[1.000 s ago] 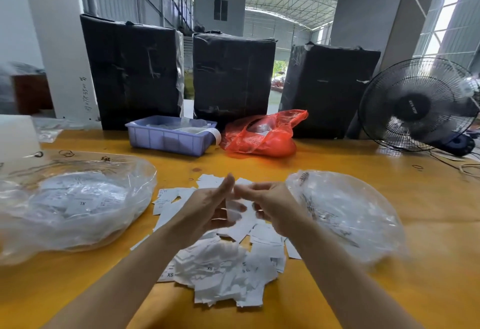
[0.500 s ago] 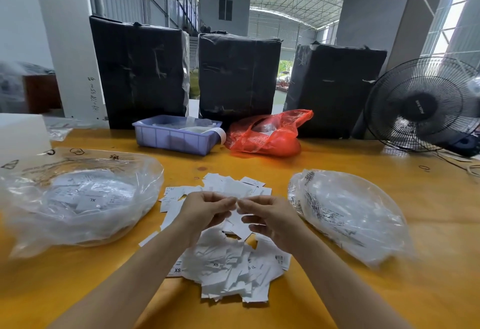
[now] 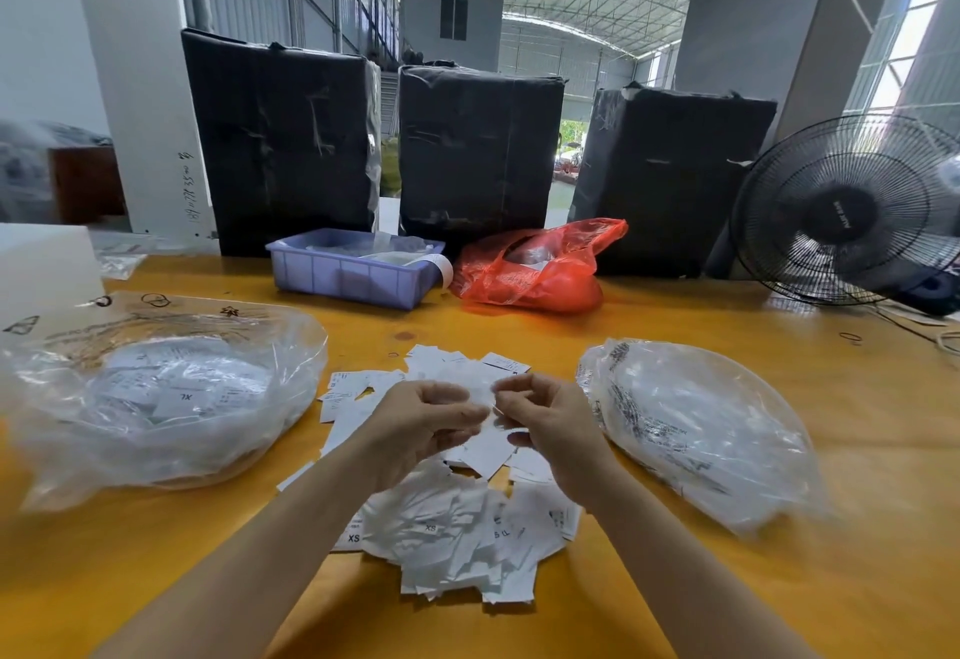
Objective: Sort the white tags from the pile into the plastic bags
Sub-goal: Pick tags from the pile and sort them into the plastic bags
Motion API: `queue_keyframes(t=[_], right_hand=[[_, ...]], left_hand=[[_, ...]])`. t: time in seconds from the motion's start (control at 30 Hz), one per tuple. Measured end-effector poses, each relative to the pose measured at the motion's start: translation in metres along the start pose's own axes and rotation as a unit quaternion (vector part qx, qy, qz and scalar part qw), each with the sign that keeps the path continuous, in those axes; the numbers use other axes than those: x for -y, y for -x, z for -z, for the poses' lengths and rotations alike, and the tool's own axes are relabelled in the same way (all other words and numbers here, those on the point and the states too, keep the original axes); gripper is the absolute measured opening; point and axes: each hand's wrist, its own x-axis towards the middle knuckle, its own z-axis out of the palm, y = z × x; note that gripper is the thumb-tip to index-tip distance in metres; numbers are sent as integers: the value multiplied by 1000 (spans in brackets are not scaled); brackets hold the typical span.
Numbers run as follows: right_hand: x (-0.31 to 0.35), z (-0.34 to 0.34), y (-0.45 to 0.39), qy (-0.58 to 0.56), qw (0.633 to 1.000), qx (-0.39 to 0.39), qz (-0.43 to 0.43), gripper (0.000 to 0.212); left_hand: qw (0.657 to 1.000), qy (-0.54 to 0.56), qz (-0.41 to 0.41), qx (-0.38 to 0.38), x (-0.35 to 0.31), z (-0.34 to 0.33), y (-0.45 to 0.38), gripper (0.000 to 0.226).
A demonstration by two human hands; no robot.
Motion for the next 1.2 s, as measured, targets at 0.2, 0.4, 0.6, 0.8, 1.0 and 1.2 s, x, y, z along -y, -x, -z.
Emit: queue_keyframes(t=[0.2,0.4,0.6,0.8,1.0,1.2], right_hand=[[-3,1,-8,196,969,-25,149,9],[-23,3,-6,480,868,65,104,56],[-26,-1,-6,548,825,53,128,51],[-26,-5,-5,597,784,41,164,42],[-26,4,-7,458,879,-6,133,25],[-15,17,-8,40,998,-48,17,13]], left_hand=[[986,-147,-79,-27,3,4,-3,29],[984,-51,-93,-142,6,11,-10,14],[991,4,-65,-120,5,11,-7,18],[991,-13,-56,-123,7,11,-5,25],[991,-6,-62,-121,8,12,-6,14],[992,7,-59,-113,9,10,-5,2]])
